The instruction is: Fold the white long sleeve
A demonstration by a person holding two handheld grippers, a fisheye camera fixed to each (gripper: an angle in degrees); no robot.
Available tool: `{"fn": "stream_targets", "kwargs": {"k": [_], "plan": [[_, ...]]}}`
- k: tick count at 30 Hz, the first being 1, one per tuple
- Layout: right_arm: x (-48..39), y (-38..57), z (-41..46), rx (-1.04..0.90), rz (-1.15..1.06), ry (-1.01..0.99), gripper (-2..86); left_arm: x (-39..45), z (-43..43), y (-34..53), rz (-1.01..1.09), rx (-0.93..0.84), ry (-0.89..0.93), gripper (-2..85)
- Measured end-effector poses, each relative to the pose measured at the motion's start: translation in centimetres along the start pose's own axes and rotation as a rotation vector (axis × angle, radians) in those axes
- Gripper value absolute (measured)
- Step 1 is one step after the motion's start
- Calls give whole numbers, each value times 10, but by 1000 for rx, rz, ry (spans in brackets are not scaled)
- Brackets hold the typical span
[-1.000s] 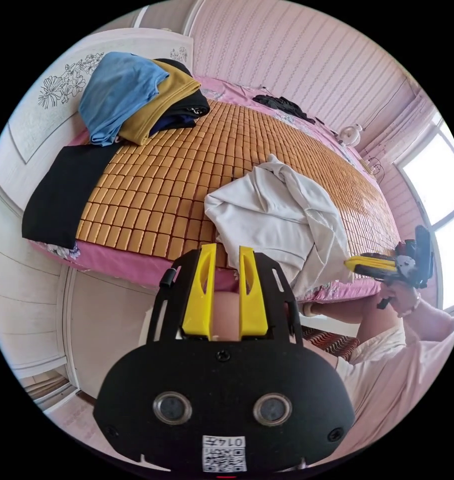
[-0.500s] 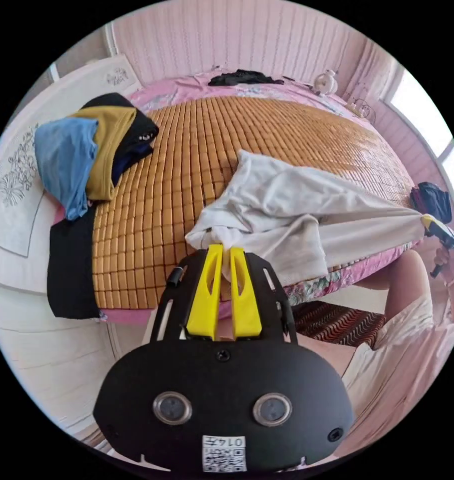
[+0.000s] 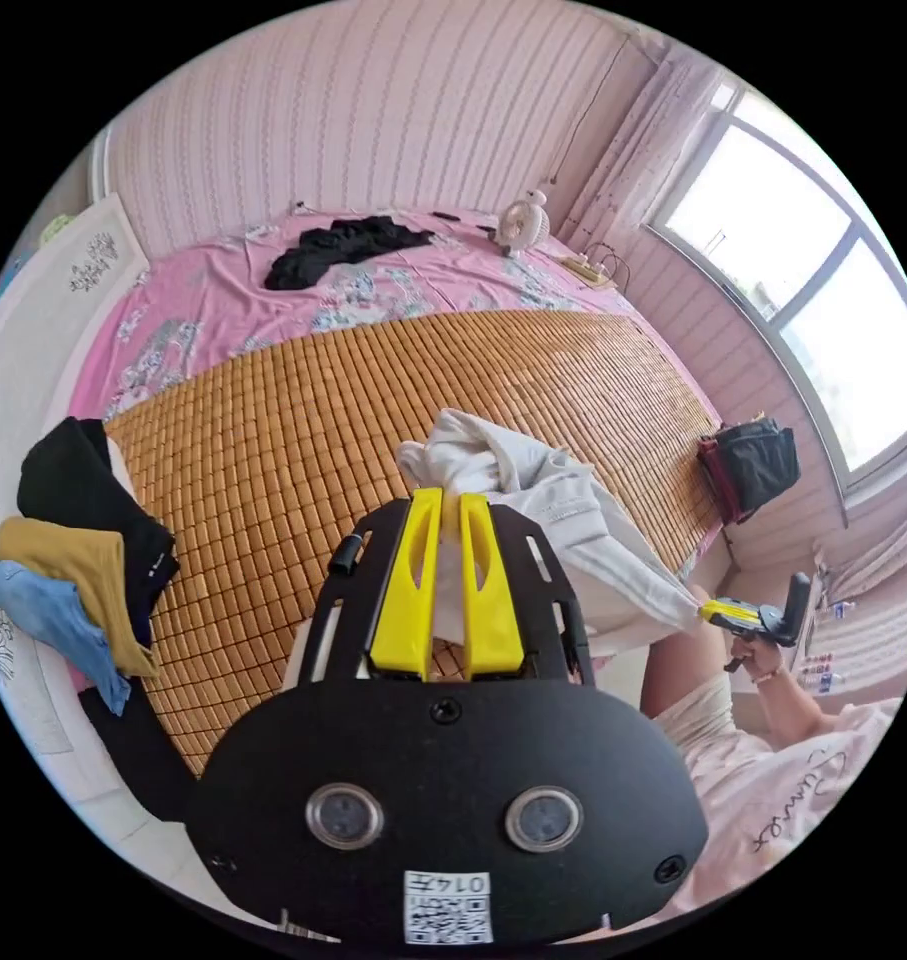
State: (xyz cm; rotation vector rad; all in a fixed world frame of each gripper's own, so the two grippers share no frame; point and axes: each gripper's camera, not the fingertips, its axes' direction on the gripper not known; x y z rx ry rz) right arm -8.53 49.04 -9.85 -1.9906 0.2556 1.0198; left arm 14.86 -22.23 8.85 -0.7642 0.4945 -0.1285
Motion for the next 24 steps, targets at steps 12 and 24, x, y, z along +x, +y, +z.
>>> {"fn": "stream_targets", "kwargs": {"k": [12,24], "plan": [[40,24,33,-102,45,-41,4,-36,117,107,-210,-85,118,70],[36,28,-23,22,-56,-77,3,0,143,7,53,-110,-100,-8]]}}
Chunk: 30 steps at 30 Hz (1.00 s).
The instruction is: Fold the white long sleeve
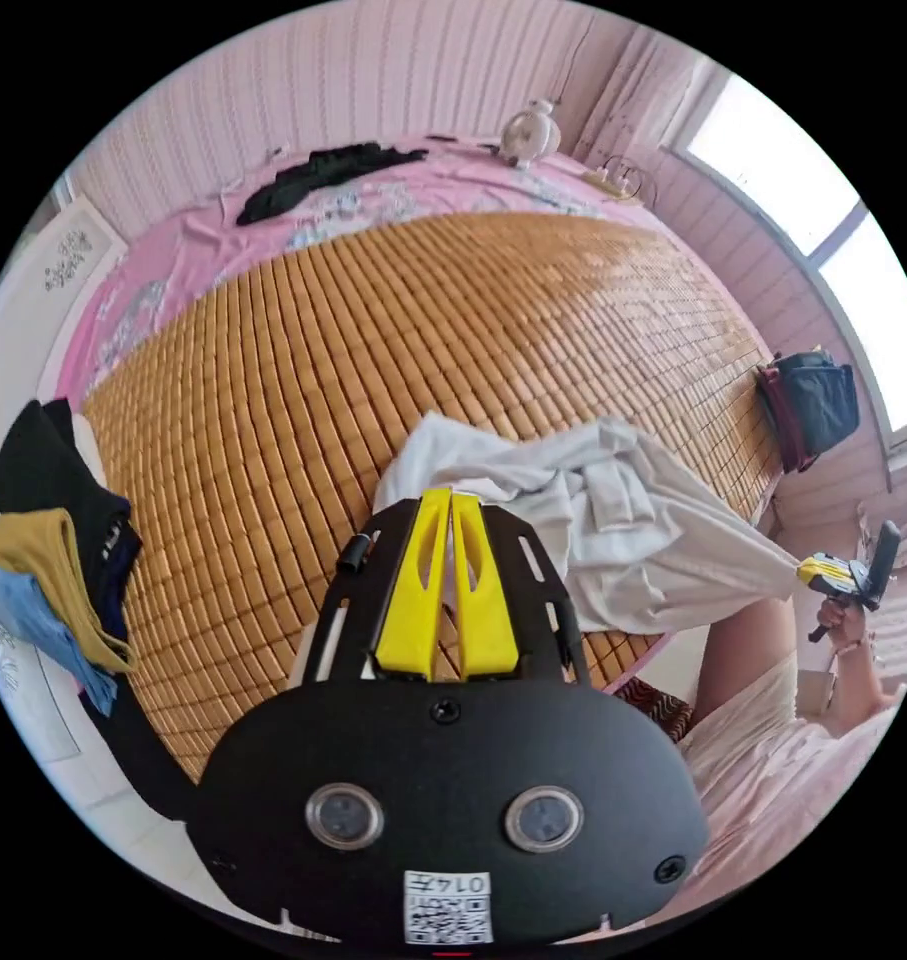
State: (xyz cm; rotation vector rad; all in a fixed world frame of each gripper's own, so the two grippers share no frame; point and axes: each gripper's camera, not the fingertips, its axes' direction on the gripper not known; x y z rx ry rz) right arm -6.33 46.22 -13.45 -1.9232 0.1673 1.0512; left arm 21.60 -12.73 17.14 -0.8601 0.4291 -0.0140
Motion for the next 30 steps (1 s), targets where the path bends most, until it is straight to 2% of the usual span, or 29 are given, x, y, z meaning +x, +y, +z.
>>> {"fn": "stream_targets", "kwargs": {"k": [4,7,9,11,16,20,24,27,28,30], "plan": [[4,8,-9,29,7,50,3,-5,-94,-68,20,316,122,-6],[14,18,-4,37,96,27,4,15,-112,-103,75,491,214,8],[19,23,1,47,149,16,4,25,-95,-119,36,446,293,39],[23,26,7,37,175,33,4,40,-65,-118,47,329,374,79],[20,27,32,-44,155,81,4,45,-29,-30,88,208,191,72],[18,31,43,-64,164,70,4,40,35,74,48,-18,94,60],[14,33,48,-67,194,40,4,50,72,116,-28,-42,178,98],[6,27,46,-62,185,38,4,64,100,114,-75,-69,206,83],[2,23,43,-54,174,51,4,71,111,113,-66,-111,154,65],[-3,17,34,-31,158,74,4,79,105,115,0,-83,147,5]]}}
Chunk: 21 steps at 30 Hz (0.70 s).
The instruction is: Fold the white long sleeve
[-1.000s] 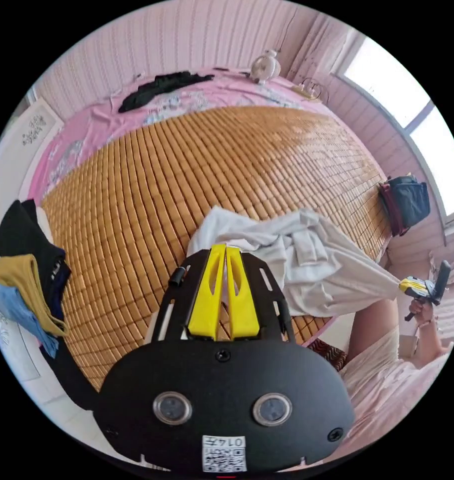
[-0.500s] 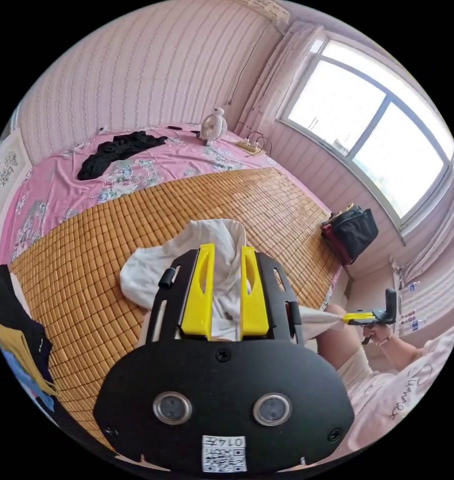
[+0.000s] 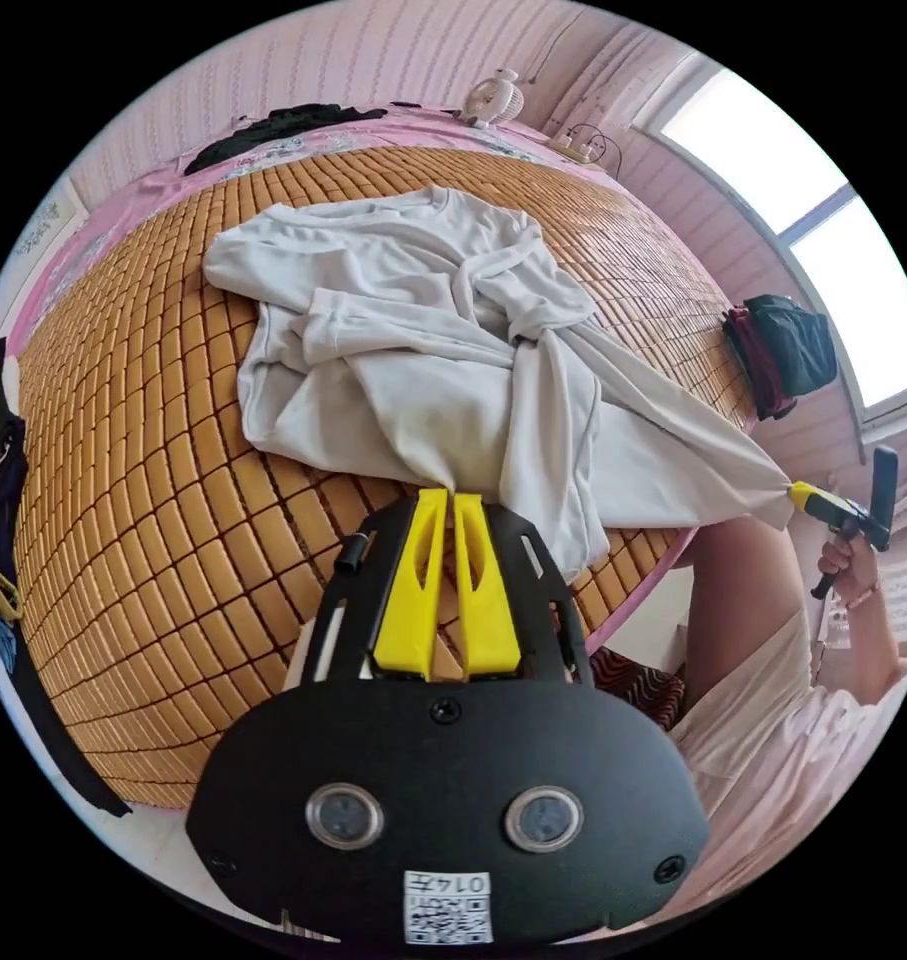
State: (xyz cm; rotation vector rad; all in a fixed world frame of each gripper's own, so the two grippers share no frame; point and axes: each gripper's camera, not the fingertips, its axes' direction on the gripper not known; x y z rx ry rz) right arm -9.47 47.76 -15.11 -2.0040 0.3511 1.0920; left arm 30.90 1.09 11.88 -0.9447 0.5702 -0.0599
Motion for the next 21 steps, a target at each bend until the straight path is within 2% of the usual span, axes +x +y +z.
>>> {"fn": "stream_targets", "kwargs": {"k": [1,4,8,13,16,21], "plan": [[-2,-3,-7,23,-4,7,4,2,-6,2,15,-43,-2,-1],[-3,-8,-16,63,4,4,4,6,-58,34,51,43,4,-8],[-8,-14,2,10,-7,38,4,-7,-119,114,-70,137,112,-7],[-27,-21,55,-195,-58,210,5,-27,-101,169,-259,41,87,22],[-40,-23,62,-205,-100,250,6,-18,-98,173,-231,27,69,60],[-46,-29,60,-209,-100,176,6,5,-73,149,-159,-46,33,91]]}}
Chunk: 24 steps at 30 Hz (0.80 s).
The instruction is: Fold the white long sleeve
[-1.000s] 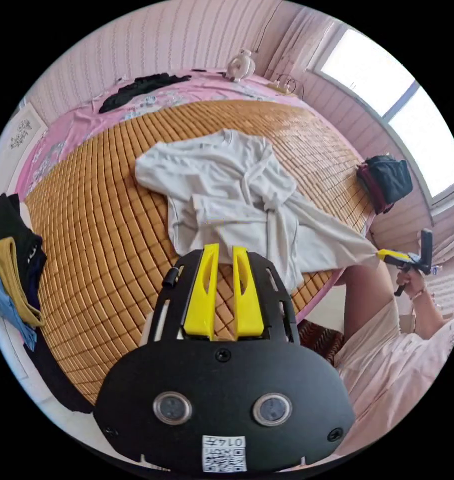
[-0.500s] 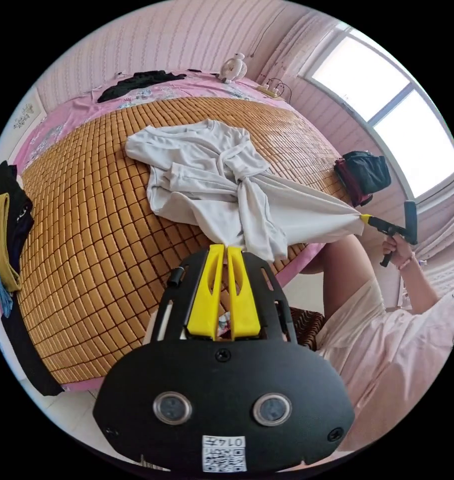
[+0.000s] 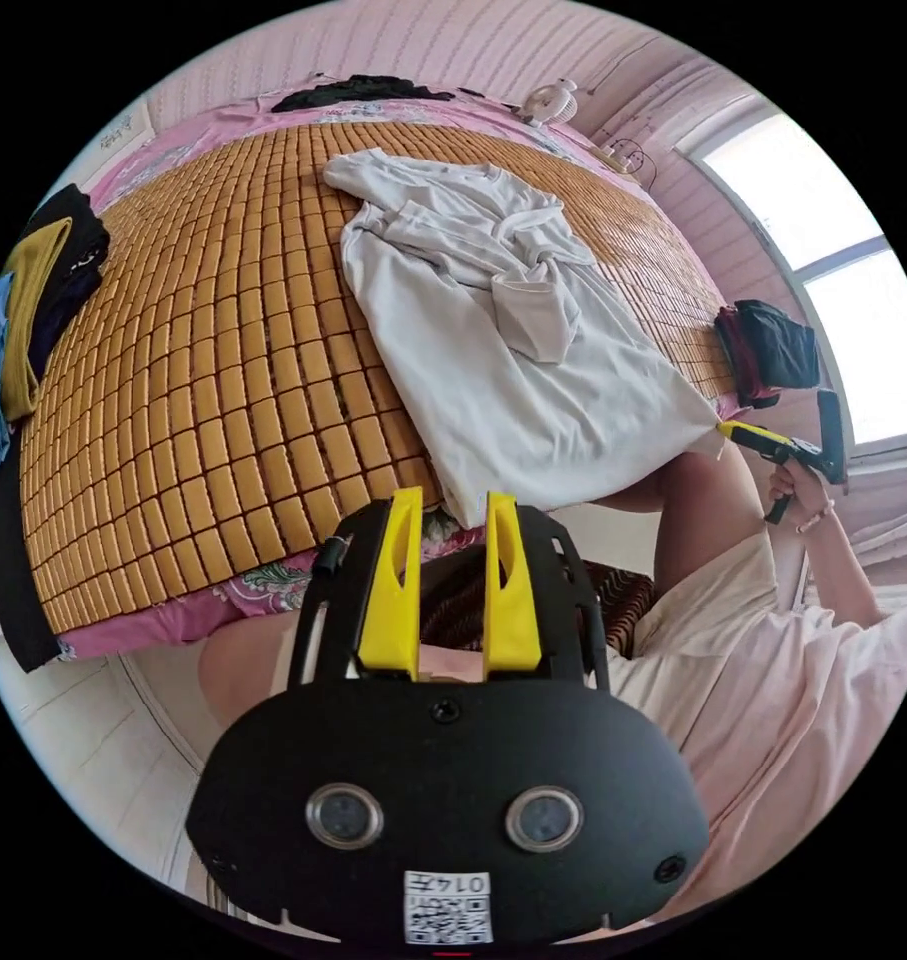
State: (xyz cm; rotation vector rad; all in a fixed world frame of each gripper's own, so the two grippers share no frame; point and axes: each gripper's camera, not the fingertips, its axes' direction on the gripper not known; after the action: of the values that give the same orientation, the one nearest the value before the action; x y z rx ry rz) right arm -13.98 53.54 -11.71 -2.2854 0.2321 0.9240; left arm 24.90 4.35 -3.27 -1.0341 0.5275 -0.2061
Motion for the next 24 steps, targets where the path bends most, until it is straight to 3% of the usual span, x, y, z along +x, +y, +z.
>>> {"fn": "stream_targets", "kwargs": {"k": [6,11,13,16,24], "plan": [[-4,-8,-29,79,-7,-42,5,33,25,-16,147,-130,-97,1],[7,-33,-38,125,19,31,5,14,-86,-18,36,270,48,36],[14,-50,-20,64,46,67,5,11,-104,-28,33,308,47,46],[14,-64,-2,-2,34,99,5,15,-94,-37,55,229,-37,50],[8,-75,11,-49,-11,115,5,44,-45,-59,102,90,-37,78]]}}
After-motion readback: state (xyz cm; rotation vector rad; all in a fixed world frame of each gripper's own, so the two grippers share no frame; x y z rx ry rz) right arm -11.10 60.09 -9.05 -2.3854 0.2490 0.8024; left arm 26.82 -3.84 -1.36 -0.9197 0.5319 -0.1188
